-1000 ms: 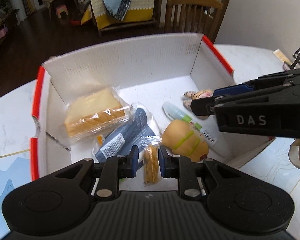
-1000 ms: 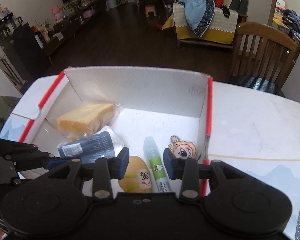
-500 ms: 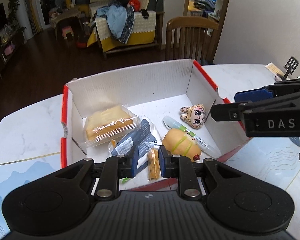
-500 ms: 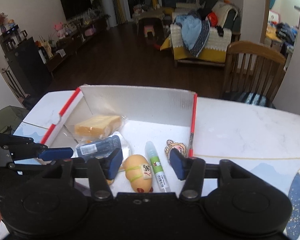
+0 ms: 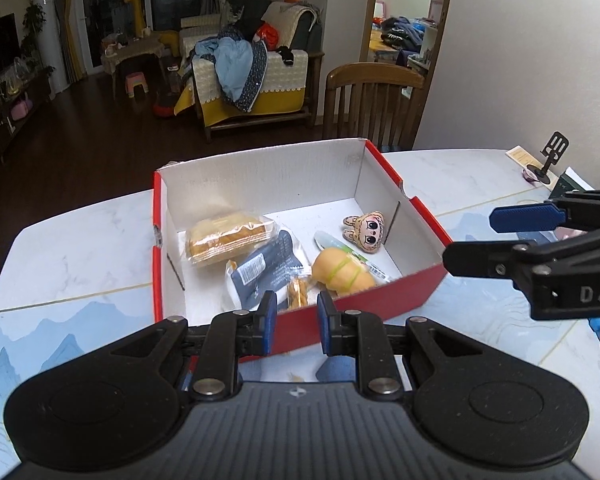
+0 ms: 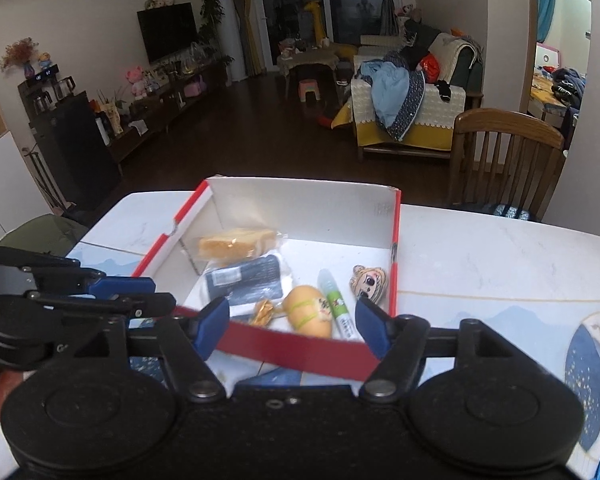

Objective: Organize objects
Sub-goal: 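Open both tools to release the snack bag and glue stick inside the box, then withdraw both tools from the box back over the table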

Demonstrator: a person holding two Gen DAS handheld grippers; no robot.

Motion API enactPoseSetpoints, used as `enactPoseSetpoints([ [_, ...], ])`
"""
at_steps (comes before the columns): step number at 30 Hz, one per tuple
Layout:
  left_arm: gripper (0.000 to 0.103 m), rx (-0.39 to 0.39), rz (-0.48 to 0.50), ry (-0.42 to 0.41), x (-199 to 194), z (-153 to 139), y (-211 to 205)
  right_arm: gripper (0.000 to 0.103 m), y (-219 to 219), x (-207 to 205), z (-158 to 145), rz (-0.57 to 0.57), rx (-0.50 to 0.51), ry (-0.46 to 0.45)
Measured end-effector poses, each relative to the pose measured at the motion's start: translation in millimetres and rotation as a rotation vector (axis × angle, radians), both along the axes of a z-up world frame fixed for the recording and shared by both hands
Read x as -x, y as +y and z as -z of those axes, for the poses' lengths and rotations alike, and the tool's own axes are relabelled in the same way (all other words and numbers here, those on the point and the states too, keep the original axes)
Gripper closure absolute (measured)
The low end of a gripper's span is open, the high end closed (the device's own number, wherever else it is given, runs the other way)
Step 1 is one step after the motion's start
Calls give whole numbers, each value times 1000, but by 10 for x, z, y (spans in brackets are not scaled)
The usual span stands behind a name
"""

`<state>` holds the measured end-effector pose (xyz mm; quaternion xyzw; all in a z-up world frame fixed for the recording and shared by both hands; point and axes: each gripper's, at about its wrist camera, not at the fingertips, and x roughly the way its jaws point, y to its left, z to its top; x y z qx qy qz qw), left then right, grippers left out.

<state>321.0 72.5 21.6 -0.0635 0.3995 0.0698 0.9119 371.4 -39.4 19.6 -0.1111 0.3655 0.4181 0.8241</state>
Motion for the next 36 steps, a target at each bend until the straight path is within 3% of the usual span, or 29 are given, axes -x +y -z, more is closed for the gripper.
enactPoseSetpoints([
  [3,75,3,2,-11,138,-40,-30,30,-79,135,-42,-1,-13,-6],
  [19,74,46,24,-56,809,-103,-143,8,-497,801,-54,-20,-69,-14],
  [20,70,42,23,-58,843,-99,-151,8,-525,833,-34,-21,-66,-13],
  [23,40,36,26,-70,952,-72,-187,8,-626,936,32,-13,-51,-18],
  [26,37,25,35,-67,1052,-31,-232,8,-732,1003,106,-2,-43,-9],
  [33,20,63,39,-40,1275,130,-285,8,-1021,1127,310,39,-20,15],
  [36,19,93,27,-27,1328,210,-297,8,-1139,1135,433,72,-9,57],
])
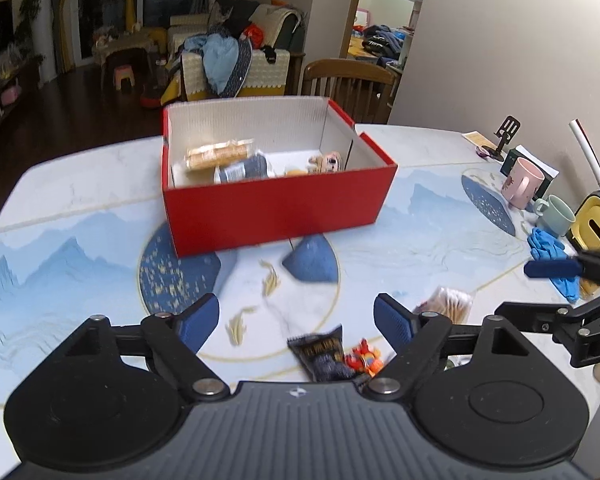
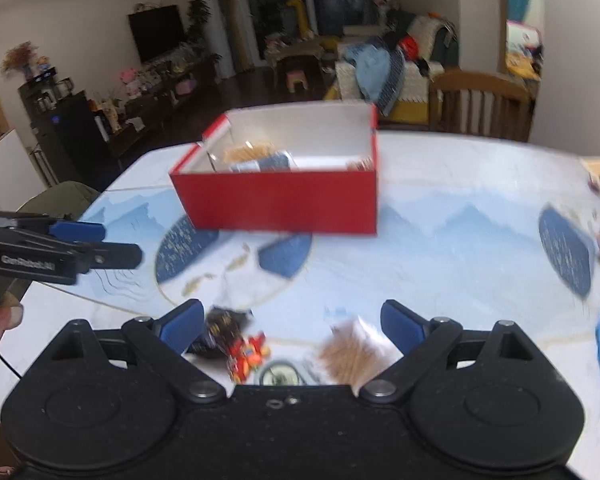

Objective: Organize objects
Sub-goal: 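Withdraw both tools from the box back over the table, then move the left tool toward the black snack bag while the right tool approaches the metal tin lid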

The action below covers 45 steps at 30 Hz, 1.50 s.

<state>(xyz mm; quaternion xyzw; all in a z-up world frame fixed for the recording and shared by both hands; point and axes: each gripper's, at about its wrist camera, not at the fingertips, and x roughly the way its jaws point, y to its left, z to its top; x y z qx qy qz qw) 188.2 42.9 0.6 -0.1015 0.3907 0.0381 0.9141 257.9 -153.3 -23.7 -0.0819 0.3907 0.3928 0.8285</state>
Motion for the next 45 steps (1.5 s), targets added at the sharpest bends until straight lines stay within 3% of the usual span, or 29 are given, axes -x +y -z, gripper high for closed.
enactPoseSetpoints([
  [5,13,38,-25,38,75,186,-19,8,-118,70,228,24,19,51],
  [8,0,51,-55,55,87,302,-39,8,-122,143,362,4,50,54],
  [15,0,42,-83,108,23,540,-101,8,-113,206,645,-36,118,49],
  [20,0,76,-105,115,-32,737,-102,8,-139,210,819,-53,168,56],
  [24,0,69,-75,166,-154,869,-137,10,-156,202,920,-65,197,67],
  [30,0,8,-52,190,-312,992,-246,14,-158,184,1023,-78,218,87],
  [42,0,30,-79,239,-479,1231,-200,19,-145,171,1128,-94,247,66],
  [45,0,23,-82,246,-492,1266,-181,24,-128,184,1131,-100,260,42],
])
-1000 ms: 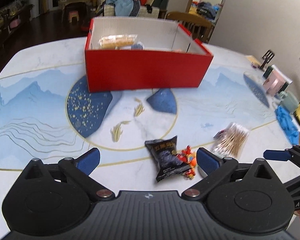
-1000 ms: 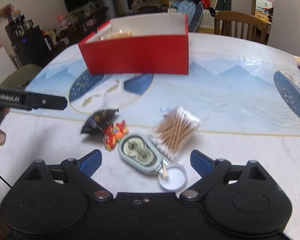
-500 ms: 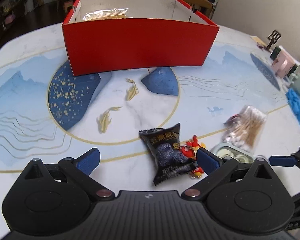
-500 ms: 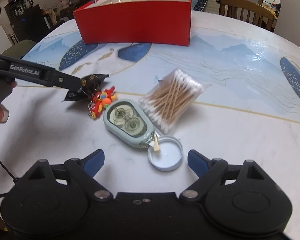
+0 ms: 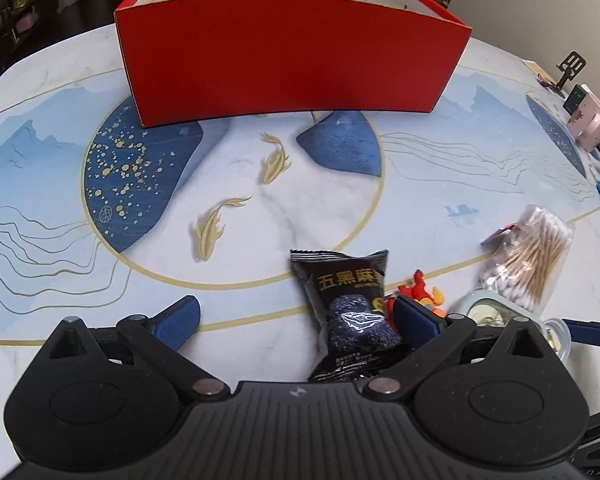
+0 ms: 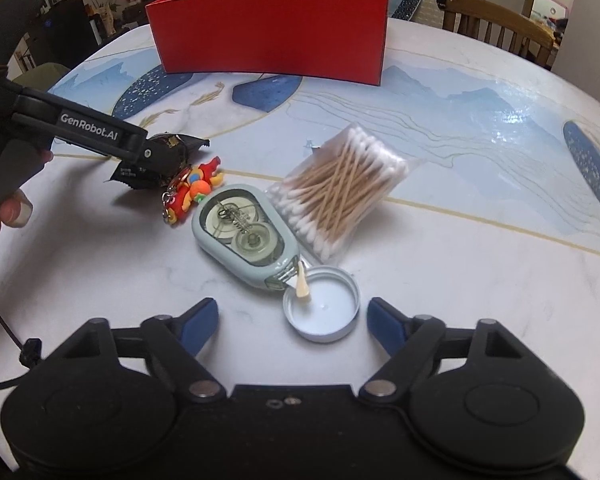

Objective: Organize objects
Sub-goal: 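Move the left tool toward the black snack bag while the right tool approaches the metal tin lid, then grasp the black snack bag with the left tool while the right tool grasps the round metal lid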

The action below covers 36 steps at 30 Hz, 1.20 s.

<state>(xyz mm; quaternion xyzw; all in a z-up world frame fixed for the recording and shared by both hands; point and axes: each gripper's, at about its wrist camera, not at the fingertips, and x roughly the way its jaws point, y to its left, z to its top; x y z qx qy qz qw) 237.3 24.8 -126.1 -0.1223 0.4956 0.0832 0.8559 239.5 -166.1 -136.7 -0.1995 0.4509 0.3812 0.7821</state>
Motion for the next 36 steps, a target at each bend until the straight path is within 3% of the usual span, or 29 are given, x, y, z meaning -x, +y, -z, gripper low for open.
enactPoseSetpoints([
  [8,2,-84,49,-31,37,12,-66,40,16,7,-8,-5,24,-44],
  [21,67,7,113,-69,98,-66,-69,64,-41,-10,-39,49,30,-52],
  [31,70,17,88,-86,232,-160,-22,64,-141,-9,-98,96,37,-39],
  [36,70,39,74,-98,317,-246,1,64,-237,14,-182,108,72,-98],
])
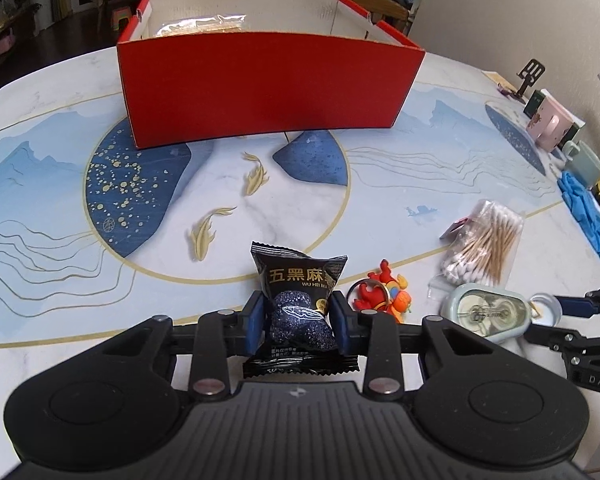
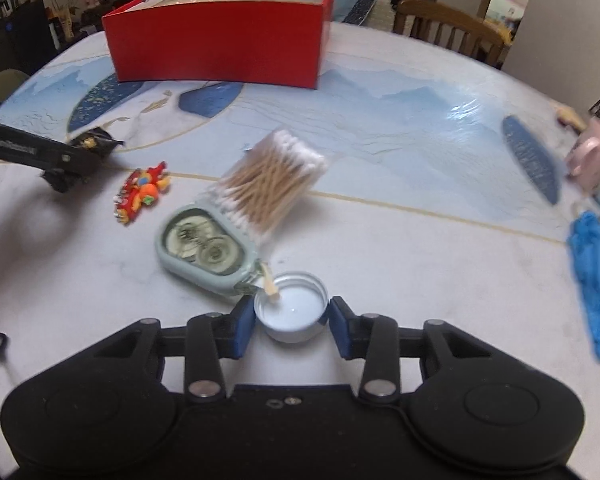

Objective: Organize objects
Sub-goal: 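Grasp the black snack bag with the left tool while the right tool grasps the round metal lid, then carry the black snack bag and metal lid into the red shoebox with both tools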

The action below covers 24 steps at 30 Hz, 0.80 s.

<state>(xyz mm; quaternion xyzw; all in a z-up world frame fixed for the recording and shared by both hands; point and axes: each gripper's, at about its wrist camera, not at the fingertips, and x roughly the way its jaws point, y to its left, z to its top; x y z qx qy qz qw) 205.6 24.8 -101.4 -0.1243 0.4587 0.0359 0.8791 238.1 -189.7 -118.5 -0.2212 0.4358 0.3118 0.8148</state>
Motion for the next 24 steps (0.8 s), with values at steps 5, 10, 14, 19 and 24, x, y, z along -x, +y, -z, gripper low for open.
enactPoseSetpoints([
  [5,70,38,-8,-15,46,-73,2,64,-38,30,-206,-26,-32,-32],
  [10,70,53,-7,-34,51,-198,-8,64,10,12,-433,-46,-78,-49],
  [14,70,63,-11,-46,31,-318,3,64,75,-47,-578,-53,-118,-37],
  [19,70,60,-13,-62,-15,-492,25,64,226,-145,-790,-83,-161,-41],
  [24,70,48,-15,-78,-98,-672,53,64,425,-286,-1034,-113,-202,-53],
])
